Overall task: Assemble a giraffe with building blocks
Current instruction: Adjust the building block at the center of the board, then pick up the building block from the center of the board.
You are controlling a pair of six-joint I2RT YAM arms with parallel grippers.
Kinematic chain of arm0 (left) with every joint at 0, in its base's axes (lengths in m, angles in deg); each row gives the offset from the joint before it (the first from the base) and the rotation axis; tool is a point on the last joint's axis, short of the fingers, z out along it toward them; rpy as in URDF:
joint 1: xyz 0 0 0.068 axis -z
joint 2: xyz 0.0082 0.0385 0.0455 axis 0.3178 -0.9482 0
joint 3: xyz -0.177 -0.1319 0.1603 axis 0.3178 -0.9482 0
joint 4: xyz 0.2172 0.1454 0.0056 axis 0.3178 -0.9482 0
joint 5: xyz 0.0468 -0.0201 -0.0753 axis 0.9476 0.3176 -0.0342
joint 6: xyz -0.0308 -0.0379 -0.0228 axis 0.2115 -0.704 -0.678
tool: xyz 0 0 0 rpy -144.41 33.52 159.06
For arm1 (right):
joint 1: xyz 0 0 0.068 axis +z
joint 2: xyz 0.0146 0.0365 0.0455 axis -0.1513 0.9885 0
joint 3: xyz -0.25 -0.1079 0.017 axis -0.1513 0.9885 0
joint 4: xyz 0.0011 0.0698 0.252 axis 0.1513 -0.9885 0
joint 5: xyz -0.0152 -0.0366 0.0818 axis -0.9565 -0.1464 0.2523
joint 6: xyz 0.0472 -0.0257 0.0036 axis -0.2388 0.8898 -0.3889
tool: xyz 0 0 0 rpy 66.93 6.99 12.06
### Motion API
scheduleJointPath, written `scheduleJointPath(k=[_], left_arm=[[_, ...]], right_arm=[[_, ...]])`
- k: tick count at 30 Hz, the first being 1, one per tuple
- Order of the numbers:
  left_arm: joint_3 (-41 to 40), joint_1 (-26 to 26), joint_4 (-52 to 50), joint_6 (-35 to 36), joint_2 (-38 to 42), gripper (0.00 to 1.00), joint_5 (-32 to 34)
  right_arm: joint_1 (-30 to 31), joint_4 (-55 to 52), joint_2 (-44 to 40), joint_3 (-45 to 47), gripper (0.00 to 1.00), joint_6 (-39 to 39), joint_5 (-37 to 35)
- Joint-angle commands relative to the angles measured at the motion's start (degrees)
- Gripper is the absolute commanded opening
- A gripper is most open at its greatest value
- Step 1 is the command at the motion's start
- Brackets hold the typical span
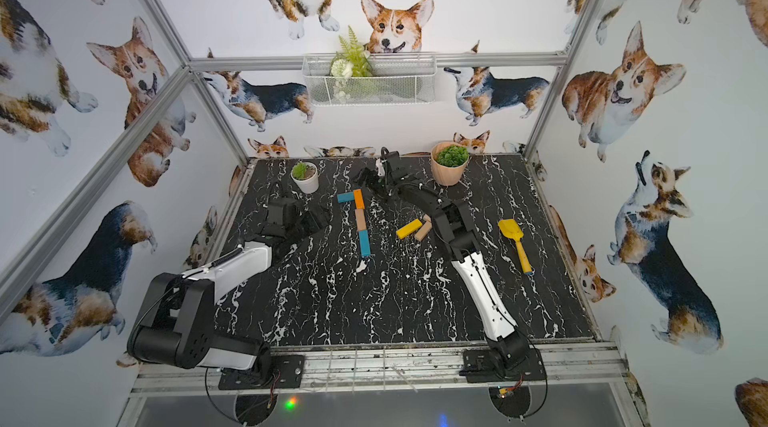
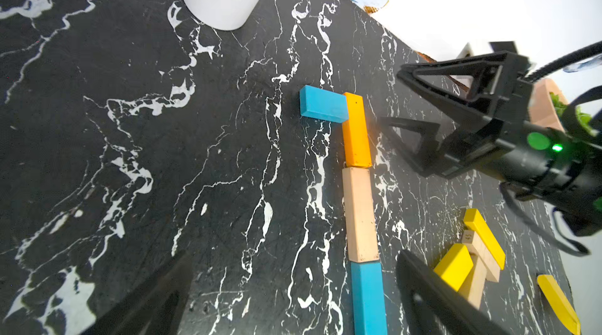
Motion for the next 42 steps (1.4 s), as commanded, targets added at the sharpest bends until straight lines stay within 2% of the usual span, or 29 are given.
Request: scheduleJointPath(k=[1,5,11,14,16,17,18,22,25,29,42], left_arm=[[-2.1,3.4,5.3,-2.2,0.2,1.00,4.9],[-2.6,11.1,7.1,0.1,-1.5,1.00,11.6],[1.7,18.7,5.4,7.7,-5.7,1.00,12.8],[5.3,21.5,4.5,12.6,-8.0,1.00,10.4],[11.5,23.8,0.8,16.9,-11.0,1.00,8.8],[14.7,24.8,-1.7,19.1,-13.0,0.95,7.7],[17.9,25.5,-3.8,20.7,-15.2,0.92,6.9],[32.1,26.6,-16.0,24.7,-24.6,0.90,3.0],[40.4,26.7,-22.2,28.5,-30.8,0.86,-0.7],[48.4,27.2,-29.3,33.4,-37.0,0.85,-1.0],[61.8,28.7,-39.9,42.6,-47.5,0.84,1.2]], right_arm=[[-1.0,-16.3,-8.5,-0.7,1.00,9.7,-8.7],[-1.5,-27.7,-17.4,6.6,1.00,17.7,-22.4],[-5.1,-32.8,-33.0,28.7,1.00,23.6,-34.7],[-7.9,-25.8,-44.8,45.9,1.00,24.8,-37.4],[-10.1,-20.5,-53.4,56.8,1.00,24.7,-37.1],[-11.1,-17.8,-57.5,61.8,1.00,24.6,-36.3],[-11.9,-15.5,-61.1,66.0,1.00,24.4,-36.1],[-12.3,-7.2,-70.8,77.6,1.00,24.0,-37.2],[-12.4,-2.9,-74.0,82.3,1.00,22.0,-38.9],[-12.5,4.0,-76.9,87.4,1.00,21.6,-39.3],[-12.6,7.6,-79.0,91.4,1.00,18.9,-37.7]])
